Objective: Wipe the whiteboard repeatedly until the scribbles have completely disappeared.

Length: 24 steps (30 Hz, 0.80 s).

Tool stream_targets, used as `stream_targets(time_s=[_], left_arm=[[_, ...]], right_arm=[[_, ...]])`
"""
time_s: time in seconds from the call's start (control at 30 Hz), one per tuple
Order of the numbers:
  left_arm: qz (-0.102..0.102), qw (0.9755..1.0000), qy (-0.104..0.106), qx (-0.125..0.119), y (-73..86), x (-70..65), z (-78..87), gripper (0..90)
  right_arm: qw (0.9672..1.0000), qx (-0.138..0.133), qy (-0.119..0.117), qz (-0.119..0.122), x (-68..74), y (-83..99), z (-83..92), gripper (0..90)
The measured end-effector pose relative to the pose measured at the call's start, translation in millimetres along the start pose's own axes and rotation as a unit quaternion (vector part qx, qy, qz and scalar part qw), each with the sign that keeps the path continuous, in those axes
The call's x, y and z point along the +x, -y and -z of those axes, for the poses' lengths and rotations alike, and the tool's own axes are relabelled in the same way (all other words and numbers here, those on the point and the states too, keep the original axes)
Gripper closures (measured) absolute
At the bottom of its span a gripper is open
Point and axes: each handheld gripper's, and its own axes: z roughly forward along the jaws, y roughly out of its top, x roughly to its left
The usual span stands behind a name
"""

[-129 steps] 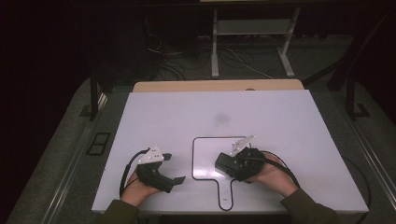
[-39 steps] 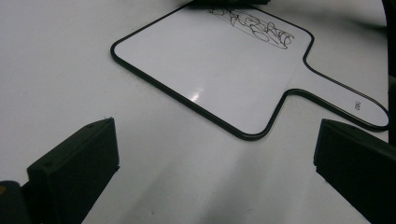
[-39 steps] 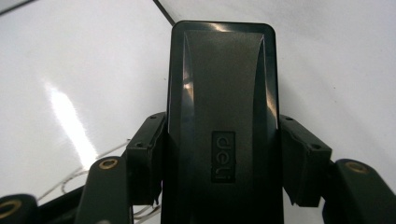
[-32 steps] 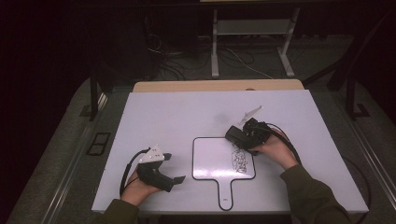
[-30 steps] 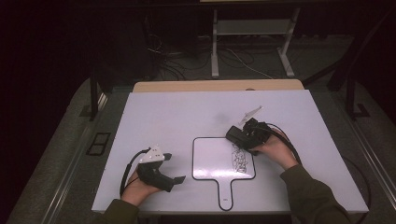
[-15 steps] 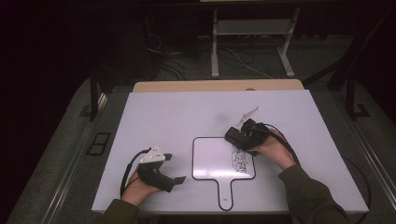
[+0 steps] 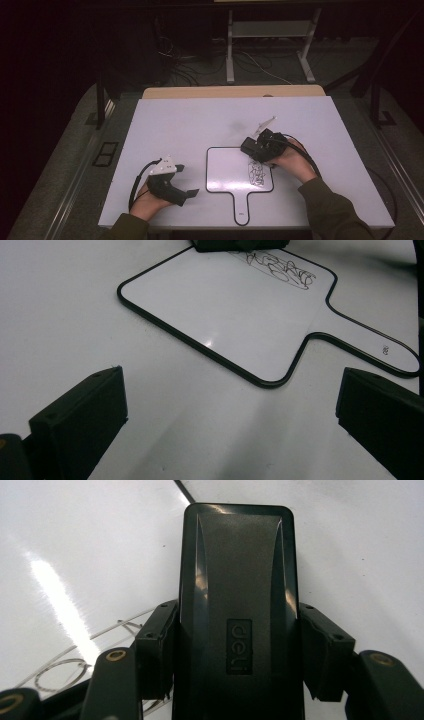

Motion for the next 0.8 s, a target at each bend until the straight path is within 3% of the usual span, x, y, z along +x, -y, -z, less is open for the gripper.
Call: stream_targets(time_s=[0.27,0.6,0.8], left_arm=[[0.001,1.0000,0.000,-0.001,-0.3,-0.2,0.4,0.0],[0.001,1.0000,0.000,-0.003,-0.3,-0.6,0.8,0.0],[0.000,1.0000,0.001,-0.003,-0.5,-0.7,0.7,0.0]], right_arm=[[0.9998,0.003,-0.009,0.019,10.8,-0.5,1.0,38.6],[0.9995,0.008,-0.018,0.024,19.3,1.5,3.9,38.6],[0.9998,0.007,-0.016,0.012,10.3,1.2,2.8,38.6]])
